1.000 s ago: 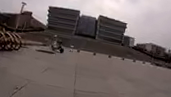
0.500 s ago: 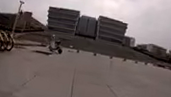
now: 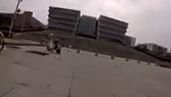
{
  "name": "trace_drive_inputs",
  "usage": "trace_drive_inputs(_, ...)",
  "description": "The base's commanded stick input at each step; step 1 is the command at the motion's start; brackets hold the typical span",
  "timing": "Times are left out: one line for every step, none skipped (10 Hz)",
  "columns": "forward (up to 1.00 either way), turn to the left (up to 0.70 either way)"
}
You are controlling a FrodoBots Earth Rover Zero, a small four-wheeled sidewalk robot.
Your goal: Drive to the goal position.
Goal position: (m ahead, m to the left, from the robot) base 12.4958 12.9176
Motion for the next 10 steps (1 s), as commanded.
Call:
trace_drive_inputs(1.0, 0.0)
trace_drive_inputs(1.0, 0.0)
trace_drive_inputs(1.0, 0.0)
trace_drive_inputs(1.0, 0.0)
trace_drive_inputs(1.0, 0.0)
trace_drive_inputs(1.0, 0.0)
trace_drive_inputs(1.0, 0.0)
trace_drive_inputs(1.0, 0.0)
trace_drive_inputs(1.0, 0.0)
trace_drive_inputs(1.0, 0.0)
